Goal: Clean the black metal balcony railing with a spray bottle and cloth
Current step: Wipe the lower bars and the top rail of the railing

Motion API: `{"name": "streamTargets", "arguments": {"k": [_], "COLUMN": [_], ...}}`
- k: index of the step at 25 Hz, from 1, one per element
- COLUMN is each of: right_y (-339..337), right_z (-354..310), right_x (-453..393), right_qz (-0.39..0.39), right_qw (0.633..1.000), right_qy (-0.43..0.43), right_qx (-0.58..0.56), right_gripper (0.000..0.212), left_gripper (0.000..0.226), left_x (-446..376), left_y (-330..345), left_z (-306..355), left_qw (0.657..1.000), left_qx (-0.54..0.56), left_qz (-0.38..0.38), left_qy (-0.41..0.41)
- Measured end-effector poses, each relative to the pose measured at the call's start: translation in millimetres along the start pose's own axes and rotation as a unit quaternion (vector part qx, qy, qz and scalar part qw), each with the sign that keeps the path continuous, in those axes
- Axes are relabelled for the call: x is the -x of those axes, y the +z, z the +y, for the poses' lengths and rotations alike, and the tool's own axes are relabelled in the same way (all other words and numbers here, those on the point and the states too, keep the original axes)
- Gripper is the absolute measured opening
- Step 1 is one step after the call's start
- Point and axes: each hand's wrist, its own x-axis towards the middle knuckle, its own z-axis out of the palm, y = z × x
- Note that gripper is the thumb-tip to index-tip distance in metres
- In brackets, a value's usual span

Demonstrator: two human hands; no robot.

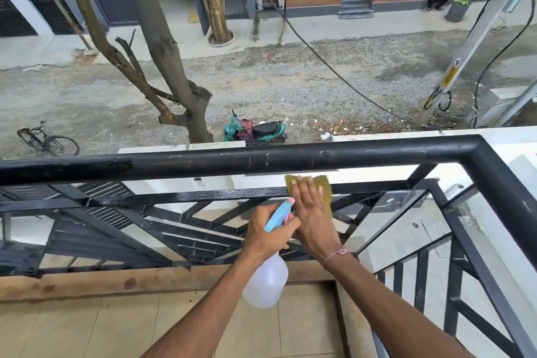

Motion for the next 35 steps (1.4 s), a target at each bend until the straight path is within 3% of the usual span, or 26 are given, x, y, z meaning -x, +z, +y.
{"name": "streamTargets", "arguments": {"k": [3,5,9,13,17,22,25,28,30,32,35], "right_y": [-6,-10,-27,-44,-27,-31,-58,-76,-79,-81,-80], "right_z": [13,40,110,149,107,28,-7,-36,-49,-57,-68], "right_x": [0,16,49,54,43,24,17,21,27,26,24], "right_qz": [-0.014,0.002,0.042,0.033,0.011,-0.020,-0.019,-0.016,-0.027,-0.029,-0.026], "right_qw": [0.998,0.998,0.995,0.981,0.968,0.977,0.919,0.803,0.739,0.721,0.726], "right_qy": [-0.069,-0.065,0.093,0.190,0.251,0.143,0.200,0.265,0.296,0.312,0.321], "right_qx": [-0.008,-0.009,-0.010,0.000,-0.025,-0.155,-0.341,-0.533,-0.604,-0.619,-0.607], "right_gripper": [0.084,0.086,0.094,0.077,0.073,0.065,0.041,0.031,0.030,0.031,0.031], "left_gripper": [0.015,0.018,0.026,0.032,0.018,0.020,0.015,0.011,0.014,0.015,0.020], "left_x": [3,6,15,25,29,33,43,57,66,71,74], "left_y": [6,12,23,20,12,-12,-39,-68,-88,-108,-137], "left_z": [2,2,9,8,4,6,4,6,12,20,30], "left_qw": [1.000,1.000,0.999,0.998,0.999,1.000,0.997,0.984,0.972,0.961,0.949], "left_qx": [-0.005,-0.021,-0.006,0.000,-0.012,0.010,0.028,0.059,0.066,0.073,0.058], "left_qz": [0.011,0.004,-0.034,-0.065,-0.052,0.001,0.066,0.157,0.210,0.249,0.293], "left_qy": [0.005,0.019,-0.021,-0.011,-0.006,0.014,0.036,0.059,0.085,0.093,0.101]}}
